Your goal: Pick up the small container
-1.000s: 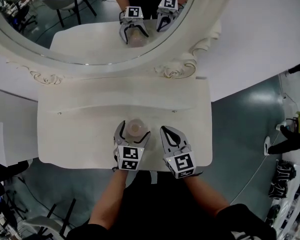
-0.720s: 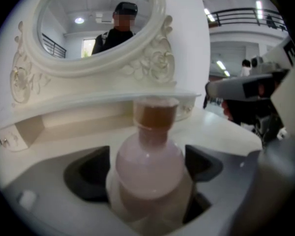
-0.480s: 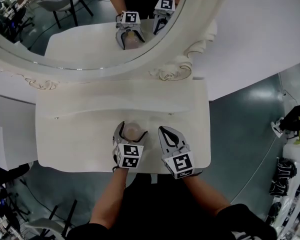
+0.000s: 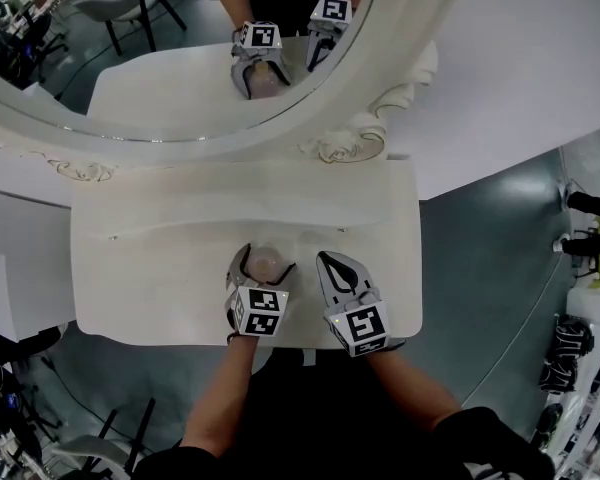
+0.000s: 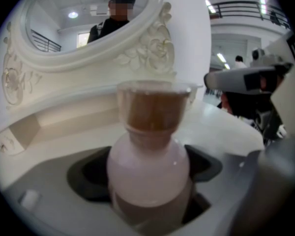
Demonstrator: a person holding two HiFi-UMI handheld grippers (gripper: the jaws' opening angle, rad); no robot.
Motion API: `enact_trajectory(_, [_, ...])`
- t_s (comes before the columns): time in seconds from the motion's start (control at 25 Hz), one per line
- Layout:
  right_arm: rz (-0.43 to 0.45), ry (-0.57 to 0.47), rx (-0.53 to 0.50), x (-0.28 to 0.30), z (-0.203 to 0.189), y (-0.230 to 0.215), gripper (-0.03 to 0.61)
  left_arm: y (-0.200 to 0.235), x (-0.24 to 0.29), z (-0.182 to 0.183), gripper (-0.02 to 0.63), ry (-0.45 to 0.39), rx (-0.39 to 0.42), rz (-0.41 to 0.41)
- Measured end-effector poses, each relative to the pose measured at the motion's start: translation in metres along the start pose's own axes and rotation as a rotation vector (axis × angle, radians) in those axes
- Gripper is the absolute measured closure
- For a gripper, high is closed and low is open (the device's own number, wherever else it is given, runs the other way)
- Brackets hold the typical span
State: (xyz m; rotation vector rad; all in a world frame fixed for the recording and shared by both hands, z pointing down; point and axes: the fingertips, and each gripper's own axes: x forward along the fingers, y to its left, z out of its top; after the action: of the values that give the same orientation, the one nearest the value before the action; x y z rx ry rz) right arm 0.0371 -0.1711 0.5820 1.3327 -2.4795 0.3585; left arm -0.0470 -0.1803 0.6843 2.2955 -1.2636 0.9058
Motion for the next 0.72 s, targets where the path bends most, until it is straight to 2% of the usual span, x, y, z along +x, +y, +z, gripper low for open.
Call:
enact_trajectory(0.12, [0.005, 0.002, -0.001, 0.0006, 0.0003, 0.0008, 0.583, -0.0008, 0.0004, 0.0004, 0.163, 0.021, -0.011, -0.024])
enact_trajectory(0.24, [0.005, 0.002, 0.002, 0.0005, 0.0012, 0.0016, 0.583, -0.0007, -0.0014, 0.0014, 0.204, 0.022, -0.013, -0.03])
enact_trajectory(0.72, [-0.005, 0.006, 0.005, -0.002, -0.0036, 0.0041, 0.583, -0.0022, -0.0055, 0.002, 0.209, -0.018, 0.026, -0.019])
